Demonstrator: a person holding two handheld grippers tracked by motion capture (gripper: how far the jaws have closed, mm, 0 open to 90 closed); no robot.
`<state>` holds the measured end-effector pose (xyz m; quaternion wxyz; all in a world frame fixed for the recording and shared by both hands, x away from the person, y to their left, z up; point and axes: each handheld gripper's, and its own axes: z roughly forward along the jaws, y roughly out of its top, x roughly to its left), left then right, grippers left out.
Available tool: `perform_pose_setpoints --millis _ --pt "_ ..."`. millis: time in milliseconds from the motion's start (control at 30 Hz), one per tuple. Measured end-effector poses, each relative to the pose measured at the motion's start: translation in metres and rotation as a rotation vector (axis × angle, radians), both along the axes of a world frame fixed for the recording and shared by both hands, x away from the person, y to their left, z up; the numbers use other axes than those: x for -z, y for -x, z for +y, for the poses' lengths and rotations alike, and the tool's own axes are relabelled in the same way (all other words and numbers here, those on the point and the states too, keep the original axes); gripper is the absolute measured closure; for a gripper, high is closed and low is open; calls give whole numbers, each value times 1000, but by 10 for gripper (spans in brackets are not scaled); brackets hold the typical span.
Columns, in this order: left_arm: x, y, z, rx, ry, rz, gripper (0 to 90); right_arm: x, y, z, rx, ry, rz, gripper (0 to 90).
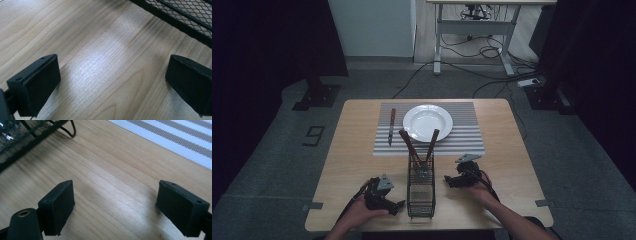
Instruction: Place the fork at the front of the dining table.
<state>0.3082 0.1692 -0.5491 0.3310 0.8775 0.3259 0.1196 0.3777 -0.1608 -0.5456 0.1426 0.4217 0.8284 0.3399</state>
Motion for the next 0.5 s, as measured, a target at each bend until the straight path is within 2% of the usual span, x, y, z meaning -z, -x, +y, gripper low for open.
perform_pose_setpoints --millis 233,367,400,500 --pt "0 0 0 2 0 0 0 -4 0 -1 13 -35 17 148" --pt "0 0 0 2 0 0 0 -9 0 -3 31 -56 -1 151" --pt "0 0 0 2 0 0 0 -14 1 -6 37 -81 -20 158" --pt "0 0 0 2 0 0 0 -20 3 -8 39 -108 -27 158"
